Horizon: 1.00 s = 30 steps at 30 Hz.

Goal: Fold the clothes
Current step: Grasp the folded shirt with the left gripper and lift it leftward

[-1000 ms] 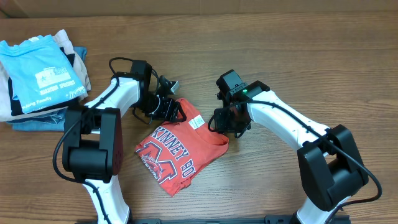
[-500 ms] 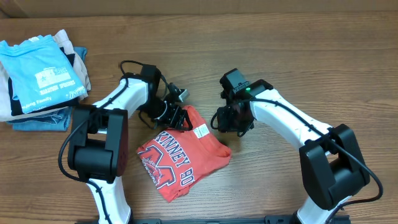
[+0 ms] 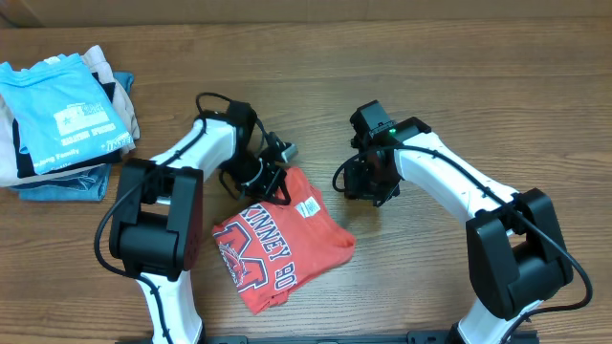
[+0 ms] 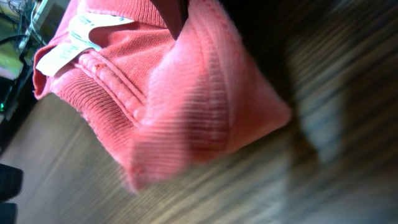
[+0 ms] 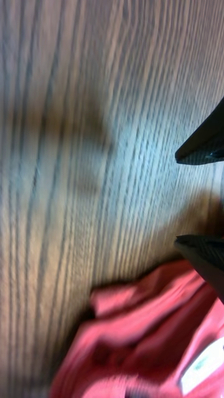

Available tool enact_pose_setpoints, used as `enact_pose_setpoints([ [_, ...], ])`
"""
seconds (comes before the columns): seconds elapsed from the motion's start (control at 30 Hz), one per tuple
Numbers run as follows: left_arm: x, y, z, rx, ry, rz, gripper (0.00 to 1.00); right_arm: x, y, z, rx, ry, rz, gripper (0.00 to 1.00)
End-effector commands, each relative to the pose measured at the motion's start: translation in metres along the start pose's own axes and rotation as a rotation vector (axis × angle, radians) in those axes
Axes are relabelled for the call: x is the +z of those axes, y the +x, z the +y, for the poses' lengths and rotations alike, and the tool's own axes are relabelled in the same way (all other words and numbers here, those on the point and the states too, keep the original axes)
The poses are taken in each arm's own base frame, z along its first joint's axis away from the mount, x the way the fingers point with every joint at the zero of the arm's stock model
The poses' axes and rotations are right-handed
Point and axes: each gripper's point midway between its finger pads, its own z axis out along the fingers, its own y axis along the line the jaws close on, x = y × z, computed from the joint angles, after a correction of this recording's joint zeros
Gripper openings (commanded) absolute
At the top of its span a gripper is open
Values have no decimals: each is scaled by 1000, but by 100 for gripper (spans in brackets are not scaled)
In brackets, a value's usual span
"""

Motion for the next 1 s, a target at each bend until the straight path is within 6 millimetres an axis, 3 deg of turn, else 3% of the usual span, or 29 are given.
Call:
enact_pose_setpoints([
  [0.0, -59, -33, 21, -55, -160, -127, 4, -6, -8, -17, 30, 43, -19, 41],
  [0.17, -142, -48, 32, -112, -354, -262, 4, -25, -17, -46, 81, 135, -57, 41],
  [0.4, -231, -38, 30, -191, -560, -402, 4, -77, -31, -63, 121, 106, -174, 40],
  [0.7, -321, -5, 30, -295, -841, -597, 4, -133, -25, -73, 120, 92, -311, 41],
  [0.97, -383, 4, 34, -326, -932, -804, 4, -138, -14, -77, 112, 115, -293, 41],
])
